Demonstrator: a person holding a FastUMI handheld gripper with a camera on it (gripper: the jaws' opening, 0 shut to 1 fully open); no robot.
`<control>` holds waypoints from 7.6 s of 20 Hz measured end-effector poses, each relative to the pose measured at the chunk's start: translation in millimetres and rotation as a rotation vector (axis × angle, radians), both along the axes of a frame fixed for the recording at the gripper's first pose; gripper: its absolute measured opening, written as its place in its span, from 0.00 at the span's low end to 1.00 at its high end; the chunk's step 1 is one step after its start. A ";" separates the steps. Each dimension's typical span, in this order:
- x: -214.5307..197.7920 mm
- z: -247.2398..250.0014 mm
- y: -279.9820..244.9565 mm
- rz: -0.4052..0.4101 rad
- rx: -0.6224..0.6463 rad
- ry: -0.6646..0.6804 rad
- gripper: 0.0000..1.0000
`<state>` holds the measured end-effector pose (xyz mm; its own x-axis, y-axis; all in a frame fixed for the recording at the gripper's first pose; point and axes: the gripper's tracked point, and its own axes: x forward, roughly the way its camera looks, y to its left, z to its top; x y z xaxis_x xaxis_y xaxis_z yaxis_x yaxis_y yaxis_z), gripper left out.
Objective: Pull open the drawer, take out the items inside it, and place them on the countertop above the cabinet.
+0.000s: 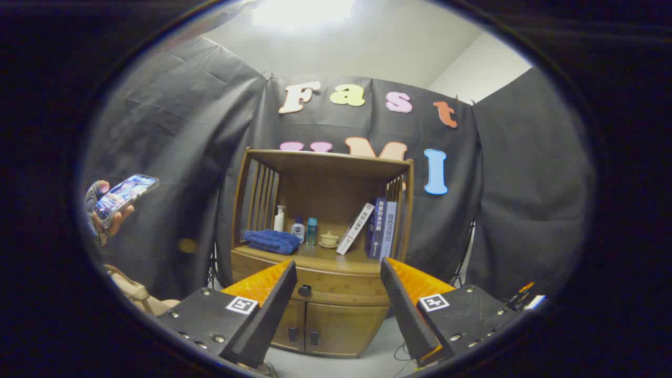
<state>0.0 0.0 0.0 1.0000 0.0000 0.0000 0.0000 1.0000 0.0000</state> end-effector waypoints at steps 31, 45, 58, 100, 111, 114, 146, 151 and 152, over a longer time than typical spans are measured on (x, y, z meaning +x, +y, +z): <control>233.6 -238.4 92.5 0.091 0.036 0.291 0.96; 270.9 -263.4 104.6 0.076 0.149 0.359 0.42; 267.1 -273.4 103.8 0.038 0.222 0.408 0.34; 64.1 -252.0 110.7 0.028 0.166 0.502 0.34; 57.6 -235.3 111.9 0.045 0.163 0.479 0.44; 56.9 -198.7 99.5 0.017 0.117 0.403 0.45; 202.8 -260.1 111.4 0.185 0.131 0.920 0.46; 204.0 -261.8 108.4 0.190 0.115 0.936 0.46; 203.3 -261.9 108.1 0.191 0.113 0.937 0.46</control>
